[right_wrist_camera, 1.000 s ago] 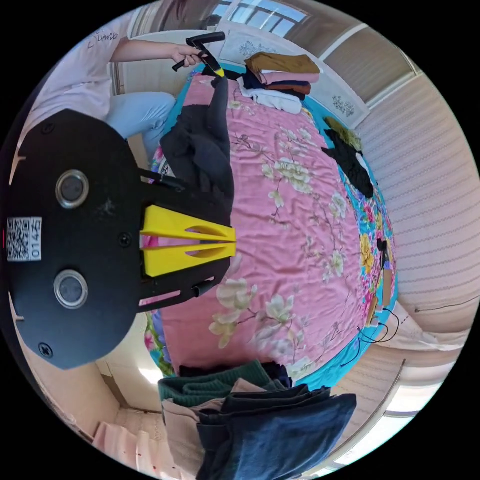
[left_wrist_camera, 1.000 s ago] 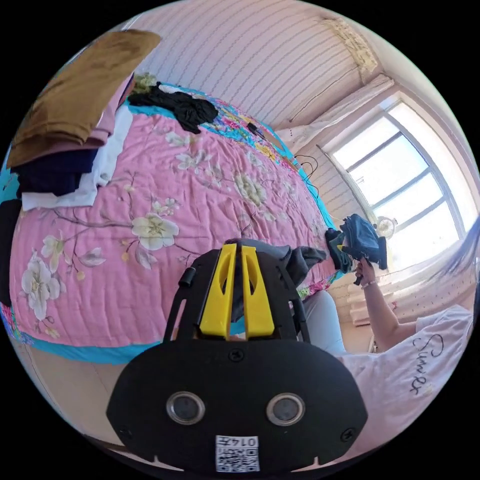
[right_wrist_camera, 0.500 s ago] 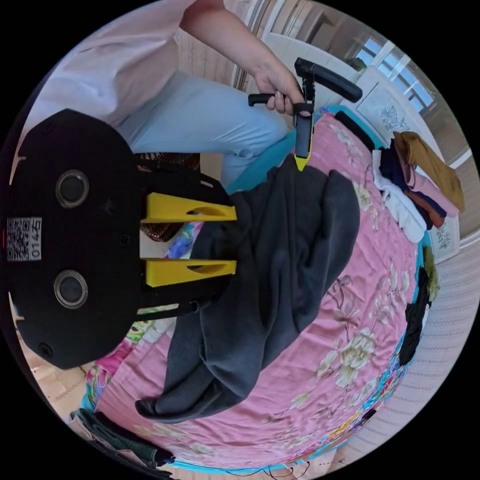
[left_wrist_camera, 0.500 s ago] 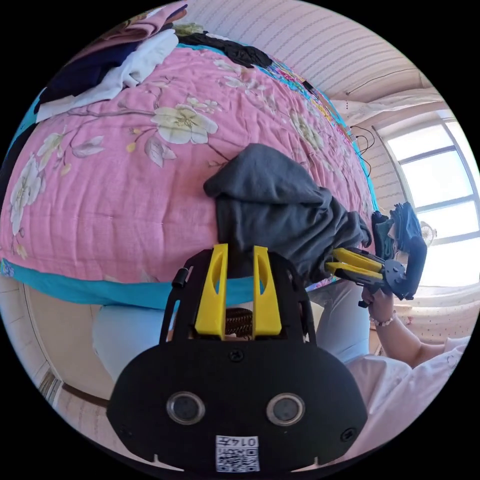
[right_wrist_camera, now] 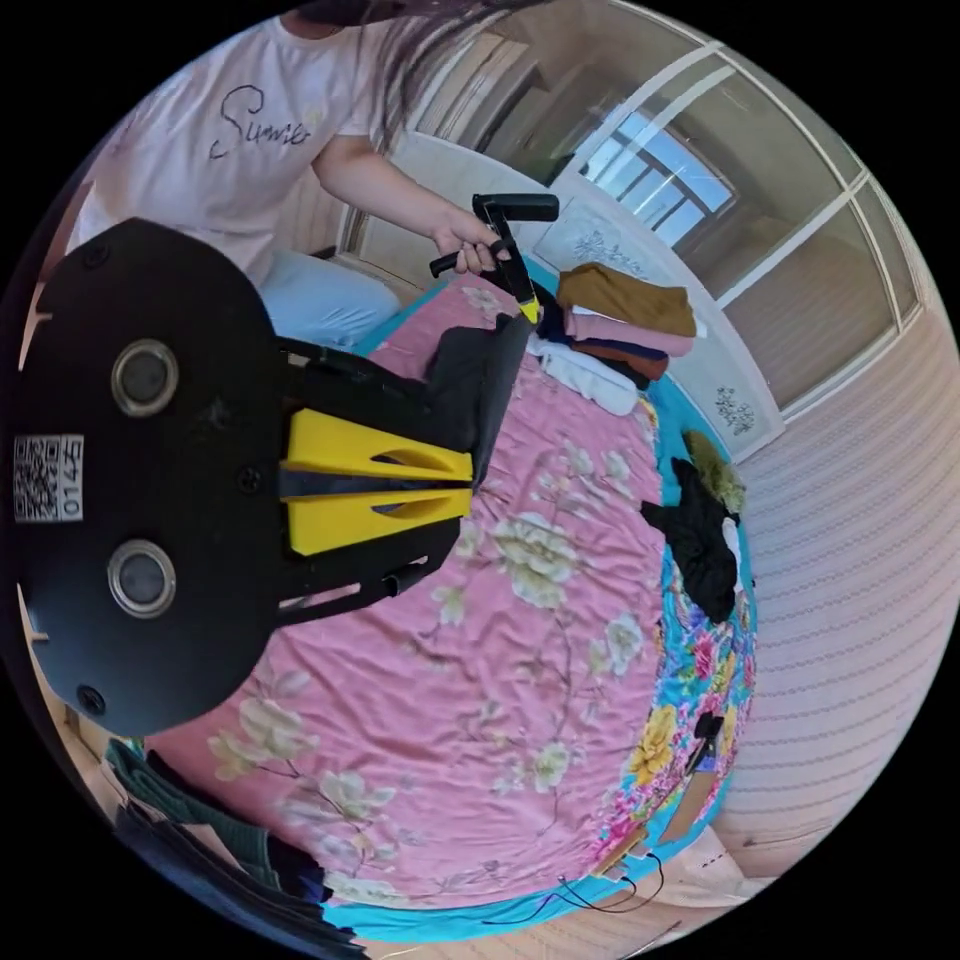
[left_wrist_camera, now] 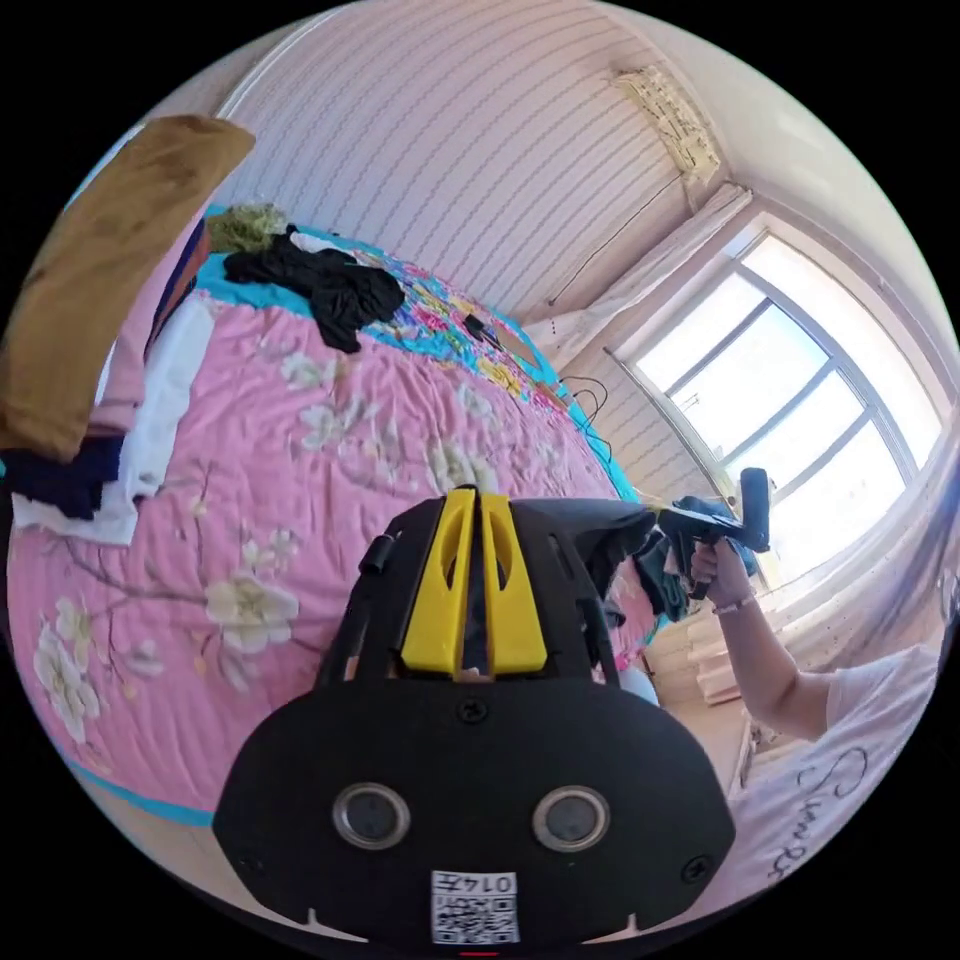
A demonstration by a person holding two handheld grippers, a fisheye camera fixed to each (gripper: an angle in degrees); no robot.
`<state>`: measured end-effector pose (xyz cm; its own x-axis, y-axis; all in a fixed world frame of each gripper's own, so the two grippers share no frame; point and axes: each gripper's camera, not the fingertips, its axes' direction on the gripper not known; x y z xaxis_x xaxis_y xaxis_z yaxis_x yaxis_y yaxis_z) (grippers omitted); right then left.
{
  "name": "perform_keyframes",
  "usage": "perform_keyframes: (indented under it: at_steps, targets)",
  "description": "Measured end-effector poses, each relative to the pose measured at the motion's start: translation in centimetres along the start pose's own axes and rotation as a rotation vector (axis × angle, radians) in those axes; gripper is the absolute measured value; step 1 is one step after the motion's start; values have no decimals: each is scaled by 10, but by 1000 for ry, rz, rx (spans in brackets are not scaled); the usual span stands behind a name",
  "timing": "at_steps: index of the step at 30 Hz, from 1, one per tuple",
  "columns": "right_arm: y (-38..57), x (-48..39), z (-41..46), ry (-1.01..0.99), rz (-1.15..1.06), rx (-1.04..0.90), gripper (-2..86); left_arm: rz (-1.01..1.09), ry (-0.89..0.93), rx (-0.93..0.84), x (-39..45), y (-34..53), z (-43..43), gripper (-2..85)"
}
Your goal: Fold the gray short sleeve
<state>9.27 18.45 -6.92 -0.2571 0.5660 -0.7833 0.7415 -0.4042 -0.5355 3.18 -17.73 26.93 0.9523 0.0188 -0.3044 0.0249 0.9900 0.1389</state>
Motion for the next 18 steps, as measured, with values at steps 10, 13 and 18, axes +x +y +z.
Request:
perform_keyframes:
  at_steps: [10, 13, 18]
  targets:
    - [35, 72, -50, 202, 223, 147, 101, -20, -51, -238, 8, 96, 49, 55]
    - [94, 81, -43, 235, 285, 15, 125, -119, -56, -398, 5, 152, 75, 73]
    - [152, 81, -29, 213, 352, -160, 129, -198, -31, -496, 25, 196, 131, 75]
